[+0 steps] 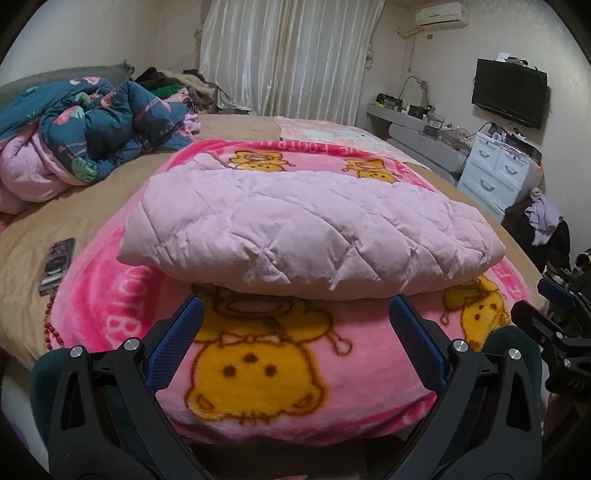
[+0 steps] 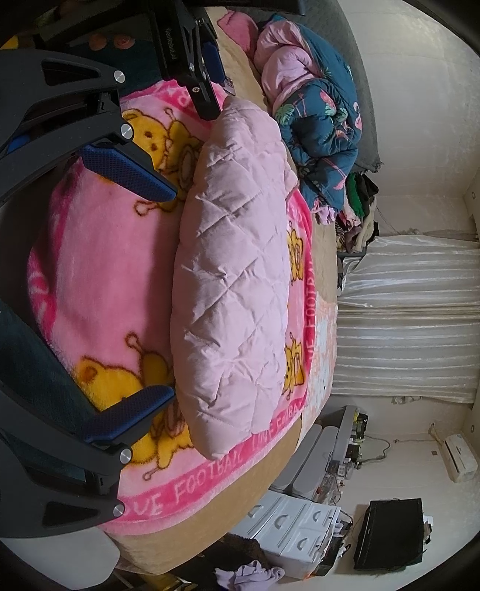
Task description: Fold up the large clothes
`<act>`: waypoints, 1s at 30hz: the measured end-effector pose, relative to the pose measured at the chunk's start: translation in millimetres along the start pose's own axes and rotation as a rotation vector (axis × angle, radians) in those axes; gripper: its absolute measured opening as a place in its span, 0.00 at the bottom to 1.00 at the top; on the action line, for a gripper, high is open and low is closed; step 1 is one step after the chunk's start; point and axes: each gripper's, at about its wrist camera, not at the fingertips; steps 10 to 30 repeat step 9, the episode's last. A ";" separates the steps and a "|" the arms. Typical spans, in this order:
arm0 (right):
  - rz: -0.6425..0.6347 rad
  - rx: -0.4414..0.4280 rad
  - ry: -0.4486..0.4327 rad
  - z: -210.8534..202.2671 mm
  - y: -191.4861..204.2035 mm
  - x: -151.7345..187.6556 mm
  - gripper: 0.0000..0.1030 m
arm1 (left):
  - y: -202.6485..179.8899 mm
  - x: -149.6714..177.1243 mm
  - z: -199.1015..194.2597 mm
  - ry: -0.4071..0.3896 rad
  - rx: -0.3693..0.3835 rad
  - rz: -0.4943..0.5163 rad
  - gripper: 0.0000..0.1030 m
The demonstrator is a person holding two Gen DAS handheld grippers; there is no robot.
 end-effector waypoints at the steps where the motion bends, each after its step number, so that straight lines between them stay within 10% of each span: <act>1: 0.006 0.006 -0.003 -1.3 -3.5 0.5 0.96 | 0.0 -0.4 1.4 0.001 -0.005 0.000 0.91; 5: 0.064 0.041 -0.019 -9.0 -35.3 1.6 0.96 | 8.4 -4.8 11.4 0.022 -0.027 -0.019 0.91; 9: 0.232 0.250 -0.031 -20.2 -138.7 15.8 0.96 | 49.9 -21.1 31.8 0.052 -0.099 -0.076 0.91; 30: 0.232 0.250 -0.031 -20.2 -138.7 15.8 0.96 | 49.9 -21.1 31.8 0.052 -0.099 -0.076 0.91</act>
Point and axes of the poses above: each gripper's, at about its wrist camera, not at the fingertips, and z roughly the way its jaws point, y to its left, x to its underside, and after that the axes turned 9 degrees about -x, right-handed
